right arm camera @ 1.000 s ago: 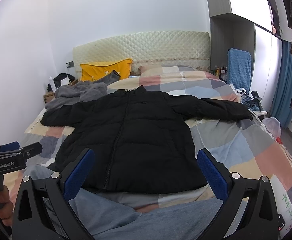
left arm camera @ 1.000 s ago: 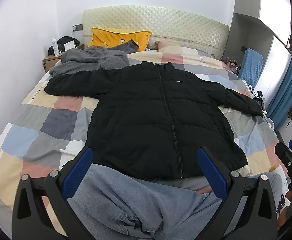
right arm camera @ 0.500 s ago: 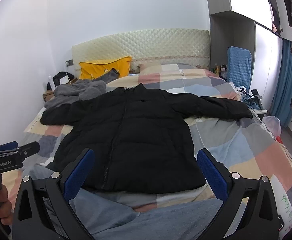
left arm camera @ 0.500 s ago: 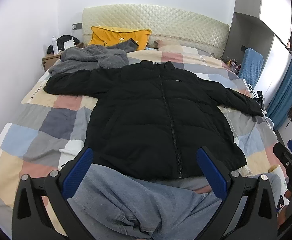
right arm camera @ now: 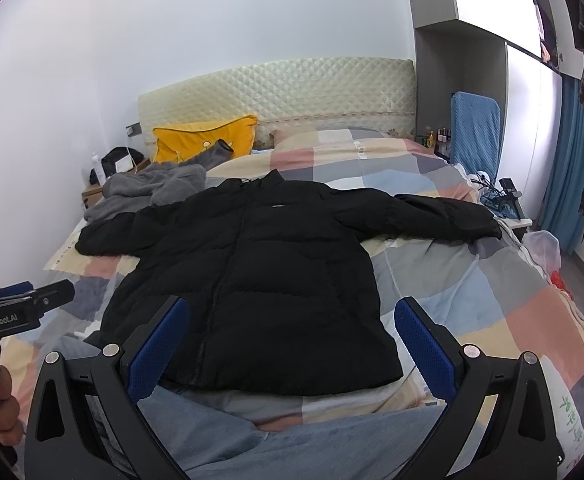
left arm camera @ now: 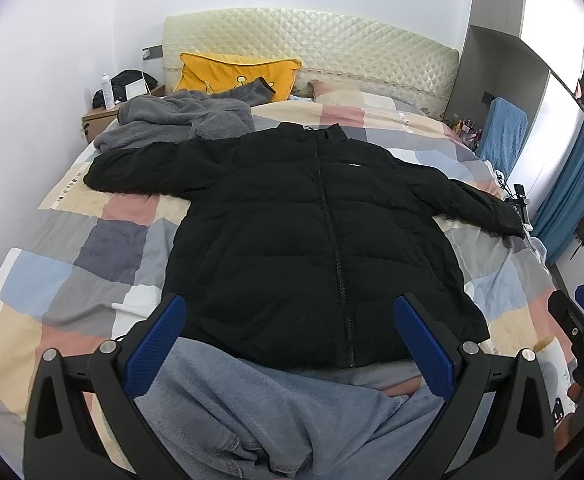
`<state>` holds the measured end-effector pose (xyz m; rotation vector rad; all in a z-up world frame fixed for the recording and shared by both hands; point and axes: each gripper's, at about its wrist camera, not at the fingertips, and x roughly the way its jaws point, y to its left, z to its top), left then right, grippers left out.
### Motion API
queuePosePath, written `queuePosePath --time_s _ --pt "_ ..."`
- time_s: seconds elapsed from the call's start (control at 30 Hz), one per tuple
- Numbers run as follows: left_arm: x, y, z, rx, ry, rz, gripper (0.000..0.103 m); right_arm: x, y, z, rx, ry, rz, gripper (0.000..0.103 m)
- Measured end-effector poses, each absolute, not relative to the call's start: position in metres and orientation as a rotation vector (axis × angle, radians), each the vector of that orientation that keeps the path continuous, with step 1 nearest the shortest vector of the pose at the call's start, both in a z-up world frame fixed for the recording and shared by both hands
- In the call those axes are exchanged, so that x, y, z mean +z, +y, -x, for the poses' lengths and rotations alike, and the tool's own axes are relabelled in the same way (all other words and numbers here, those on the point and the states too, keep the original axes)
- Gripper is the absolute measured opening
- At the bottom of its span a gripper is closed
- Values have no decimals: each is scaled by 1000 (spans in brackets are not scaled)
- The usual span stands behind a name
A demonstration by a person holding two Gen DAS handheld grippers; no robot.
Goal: Fold large clothes
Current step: 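Grasp the black jacket's sleeve cuff with the right gripper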
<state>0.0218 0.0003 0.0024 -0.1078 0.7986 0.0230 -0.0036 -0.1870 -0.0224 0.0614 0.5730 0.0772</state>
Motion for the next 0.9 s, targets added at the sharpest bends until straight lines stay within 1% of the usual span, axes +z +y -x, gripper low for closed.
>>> queuePosePath --time_s 0.33,0.67,0.9 --pt "21 -23 -58 -30 765 107 103 -10 -229 -35 22 531 -81 103" --pt "20 -40 -118 -2 766 60 103 -16 -280 -105 -81 541 -60 103" --pt "23 -51 -133 -7 751 50 103 -2 -309 -138 -93 507 -34 103"
